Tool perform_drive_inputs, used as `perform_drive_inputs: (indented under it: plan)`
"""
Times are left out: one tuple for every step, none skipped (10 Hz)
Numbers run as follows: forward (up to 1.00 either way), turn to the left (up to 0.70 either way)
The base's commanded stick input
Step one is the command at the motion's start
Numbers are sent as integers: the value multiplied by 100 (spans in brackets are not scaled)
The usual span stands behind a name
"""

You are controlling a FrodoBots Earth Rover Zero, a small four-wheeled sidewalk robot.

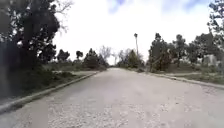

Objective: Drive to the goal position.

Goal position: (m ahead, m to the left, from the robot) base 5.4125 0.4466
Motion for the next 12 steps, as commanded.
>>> perform_drive_inputs:
  plan:
    - [70,0]
    - [70,0]
    - [70,0]
    - [70,0]
    - [70,0]
    - [70,0]
    - [70,0]
    - [70,0]
    - [70,0]
    - [70,0]
    - [70,0]
    - [70,0]
